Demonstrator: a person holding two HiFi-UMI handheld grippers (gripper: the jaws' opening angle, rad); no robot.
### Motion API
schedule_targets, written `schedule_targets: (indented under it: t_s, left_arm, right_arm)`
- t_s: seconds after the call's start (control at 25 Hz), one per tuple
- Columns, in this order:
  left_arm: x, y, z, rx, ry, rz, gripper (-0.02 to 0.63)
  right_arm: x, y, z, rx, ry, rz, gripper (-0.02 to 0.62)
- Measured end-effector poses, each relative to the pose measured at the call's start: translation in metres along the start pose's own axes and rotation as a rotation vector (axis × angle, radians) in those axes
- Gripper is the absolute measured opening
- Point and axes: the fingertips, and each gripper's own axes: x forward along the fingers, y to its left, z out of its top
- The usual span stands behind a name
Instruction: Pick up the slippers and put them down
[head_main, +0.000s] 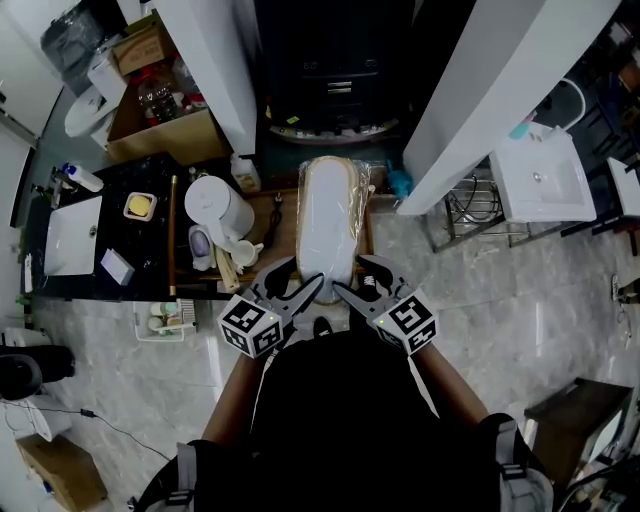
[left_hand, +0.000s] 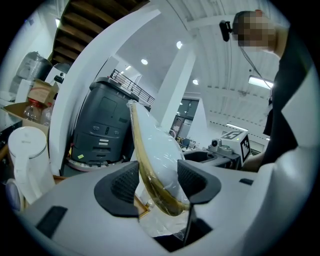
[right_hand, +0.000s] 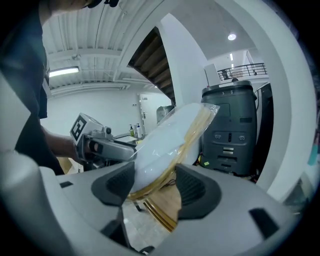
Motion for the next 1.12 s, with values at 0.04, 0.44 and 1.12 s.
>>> schedule_targets:
  t_s: [0.04, 0.44, 1.12]
  left_arm:
    - [-0.0003, -0.0003, 0.0011, 0.003, 0.0, 0.0, 0.239]
    - [-0.0005, -0.0044, 0.0047, 0.027, -0.005, -0.007, 0.238]
    - [-0.0033, -0.0014, 0.0027, 0.014, -0.01, 0.022, 0.236]
  right_arm:
    - [-0.0004, 0.0007, 0.001, 0.003, -0.004, -0.004, 0.265]
    - [-0.0041, 0.002, 0.0032, 0.005, -0.014, -0.017, 0.265]
    - [-0.0014, 0.0049, 0.0035, 0.005, -0.012, 0.0, 0.265]
